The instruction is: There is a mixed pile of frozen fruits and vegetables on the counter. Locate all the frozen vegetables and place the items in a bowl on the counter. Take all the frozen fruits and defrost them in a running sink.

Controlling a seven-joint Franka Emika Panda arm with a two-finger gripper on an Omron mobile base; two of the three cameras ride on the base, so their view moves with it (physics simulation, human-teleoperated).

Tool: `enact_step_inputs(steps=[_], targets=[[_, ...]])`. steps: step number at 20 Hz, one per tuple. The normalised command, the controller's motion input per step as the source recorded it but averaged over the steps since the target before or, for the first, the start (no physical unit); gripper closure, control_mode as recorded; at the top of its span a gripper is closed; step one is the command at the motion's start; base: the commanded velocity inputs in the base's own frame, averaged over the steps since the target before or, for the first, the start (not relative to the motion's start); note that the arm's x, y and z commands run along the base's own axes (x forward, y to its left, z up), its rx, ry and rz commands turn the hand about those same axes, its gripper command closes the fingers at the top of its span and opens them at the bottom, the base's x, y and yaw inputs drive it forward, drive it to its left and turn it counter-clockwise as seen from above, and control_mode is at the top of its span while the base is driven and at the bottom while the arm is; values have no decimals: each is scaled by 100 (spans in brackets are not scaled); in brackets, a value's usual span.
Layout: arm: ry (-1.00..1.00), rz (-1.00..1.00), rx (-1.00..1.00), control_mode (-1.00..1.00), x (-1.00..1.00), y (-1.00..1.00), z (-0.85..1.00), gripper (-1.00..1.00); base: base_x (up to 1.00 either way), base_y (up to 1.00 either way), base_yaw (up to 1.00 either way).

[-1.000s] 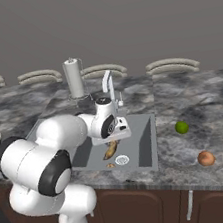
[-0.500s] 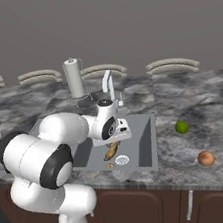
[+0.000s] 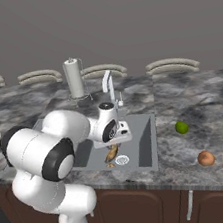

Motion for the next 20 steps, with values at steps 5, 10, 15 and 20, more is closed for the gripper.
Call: enact_step_inputs(steps=[5, 10, 15, 20], targets=[[0, 0, 0, -100, 7, 0, -19, 100, 0, 0, 0], [0, 0, 0, -100, 9, 0, -18, 100, 0, 0, 0], [0, 0, 0, -100, 8, 0, -16, 100, 0, 0, 0], [-1, 0, 0, -100, 6, 0, -14, 100, 0, 0, 0]])
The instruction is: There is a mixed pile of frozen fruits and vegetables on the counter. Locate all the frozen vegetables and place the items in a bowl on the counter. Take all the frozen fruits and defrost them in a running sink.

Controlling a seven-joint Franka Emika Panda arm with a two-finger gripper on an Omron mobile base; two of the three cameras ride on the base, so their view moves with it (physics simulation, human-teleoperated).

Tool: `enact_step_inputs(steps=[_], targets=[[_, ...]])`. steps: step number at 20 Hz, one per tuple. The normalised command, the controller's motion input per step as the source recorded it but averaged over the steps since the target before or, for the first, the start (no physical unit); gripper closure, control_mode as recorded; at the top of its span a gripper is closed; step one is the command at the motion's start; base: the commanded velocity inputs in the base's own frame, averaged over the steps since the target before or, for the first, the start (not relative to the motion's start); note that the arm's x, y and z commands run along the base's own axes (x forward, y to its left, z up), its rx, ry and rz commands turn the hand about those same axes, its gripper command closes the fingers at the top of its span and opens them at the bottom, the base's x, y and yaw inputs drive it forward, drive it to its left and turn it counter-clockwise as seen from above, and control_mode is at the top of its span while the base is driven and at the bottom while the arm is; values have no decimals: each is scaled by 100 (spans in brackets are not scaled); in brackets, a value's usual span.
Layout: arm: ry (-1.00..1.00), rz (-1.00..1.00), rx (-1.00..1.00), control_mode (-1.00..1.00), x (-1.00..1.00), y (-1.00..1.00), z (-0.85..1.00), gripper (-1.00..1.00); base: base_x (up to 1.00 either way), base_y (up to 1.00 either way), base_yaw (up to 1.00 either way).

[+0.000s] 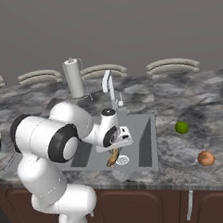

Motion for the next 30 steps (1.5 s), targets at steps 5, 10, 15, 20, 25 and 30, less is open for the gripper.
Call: enact_step_inputs(steps=[5, 10, 15, 20, 25, 30], targets=[[0, 0, 0, -100, 6, 0, -14, 100, 0, 0, 0], [0, 0, 0, -100, 8, 0, -16, 100, 0, 0, 0], [0, 0, 0, -100, 7, 0, -14, 100, 0, 0, 0], [0, 0, 0, -100, 3, 0, -9, 100, 0, 0, 0], [0, 0, 0, -100, 2, 0, -10, 100, 0, 0, 0], [0, 0, 0, -100, 4, 0, -11, 100, 0, 0, 0]])
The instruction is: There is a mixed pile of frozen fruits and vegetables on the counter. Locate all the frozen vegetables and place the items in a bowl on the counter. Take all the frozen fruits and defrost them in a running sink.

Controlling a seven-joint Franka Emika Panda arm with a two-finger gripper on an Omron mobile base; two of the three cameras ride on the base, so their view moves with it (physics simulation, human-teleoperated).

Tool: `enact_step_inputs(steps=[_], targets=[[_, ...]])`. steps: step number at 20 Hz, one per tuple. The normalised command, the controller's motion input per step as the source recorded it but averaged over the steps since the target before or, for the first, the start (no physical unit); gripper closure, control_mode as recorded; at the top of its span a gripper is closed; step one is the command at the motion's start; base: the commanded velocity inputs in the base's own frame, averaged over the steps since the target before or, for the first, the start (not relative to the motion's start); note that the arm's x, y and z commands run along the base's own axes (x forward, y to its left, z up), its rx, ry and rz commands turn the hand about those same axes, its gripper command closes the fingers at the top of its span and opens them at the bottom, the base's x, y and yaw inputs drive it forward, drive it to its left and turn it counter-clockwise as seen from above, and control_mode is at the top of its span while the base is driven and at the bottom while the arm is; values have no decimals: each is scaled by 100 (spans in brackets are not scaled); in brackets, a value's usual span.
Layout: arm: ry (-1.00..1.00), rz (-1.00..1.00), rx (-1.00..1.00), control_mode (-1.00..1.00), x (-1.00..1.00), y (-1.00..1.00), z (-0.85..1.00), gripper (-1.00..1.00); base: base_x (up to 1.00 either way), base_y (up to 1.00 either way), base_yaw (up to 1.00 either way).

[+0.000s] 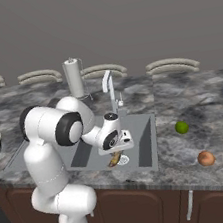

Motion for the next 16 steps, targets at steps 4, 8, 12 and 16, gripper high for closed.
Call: enact_step_inputs(steps=[4, 8, 12, 16], targets=[[0, 0, 1, -100, 2, 0, -11, 100, 0, 0, 0], [0, 0, 1, -100, 2, 0, -13, 100, 0, 0, 0], [0, 0, 0, -100, 0, 0, -11, 100, 0, 0, 0], [-1, 0, 0, -100, 0, 0, -10, 100, 0, 0, 0]])
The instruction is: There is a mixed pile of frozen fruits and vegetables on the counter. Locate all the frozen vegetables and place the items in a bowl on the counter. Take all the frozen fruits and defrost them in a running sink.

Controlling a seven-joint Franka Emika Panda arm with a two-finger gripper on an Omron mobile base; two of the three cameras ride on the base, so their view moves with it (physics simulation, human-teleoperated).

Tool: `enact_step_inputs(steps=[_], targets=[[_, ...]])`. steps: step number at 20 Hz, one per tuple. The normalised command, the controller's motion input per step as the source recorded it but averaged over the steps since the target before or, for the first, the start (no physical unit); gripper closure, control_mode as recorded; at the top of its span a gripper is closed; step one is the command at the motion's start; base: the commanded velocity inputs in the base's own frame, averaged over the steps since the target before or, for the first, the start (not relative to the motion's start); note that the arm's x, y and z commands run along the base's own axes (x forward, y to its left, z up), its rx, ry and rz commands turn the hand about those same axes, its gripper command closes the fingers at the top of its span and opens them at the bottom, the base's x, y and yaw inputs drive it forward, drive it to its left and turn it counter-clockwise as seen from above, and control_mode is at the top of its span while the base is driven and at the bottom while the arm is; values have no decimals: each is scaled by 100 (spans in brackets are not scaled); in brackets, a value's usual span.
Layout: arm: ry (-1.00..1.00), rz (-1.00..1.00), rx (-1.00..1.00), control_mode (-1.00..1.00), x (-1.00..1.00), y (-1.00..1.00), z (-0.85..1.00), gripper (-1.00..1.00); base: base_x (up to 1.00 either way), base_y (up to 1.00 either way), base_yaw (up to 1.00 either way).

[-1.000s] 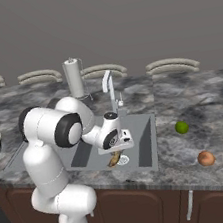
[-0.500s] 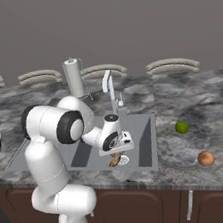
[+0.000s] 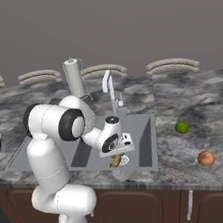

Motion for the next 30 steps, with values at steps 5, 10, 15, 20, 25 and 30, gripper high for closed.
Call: enact_step_inputs(steps=[5, 10, 15, 20, 25, 30], targets=[[-2, 0, 0, -100, 0, 0, -8, 100, 0, 0, 0], [-2, 0, 0, -100, 0, 0, -11, -100, 0, 0, 0], [-2, 0, 0, -100, 0, 1, -10, -100, 0, 0, 0], [-5, 0, 0, -100, 0, 0, -1, -100, 0, 0, 0], [-11, 0, 0, -100, 0, 0, 0, -100, 0, 0, 0], [-17, 0, 0, -100, 0, 0, 11, -100, 0, 0, 0]])
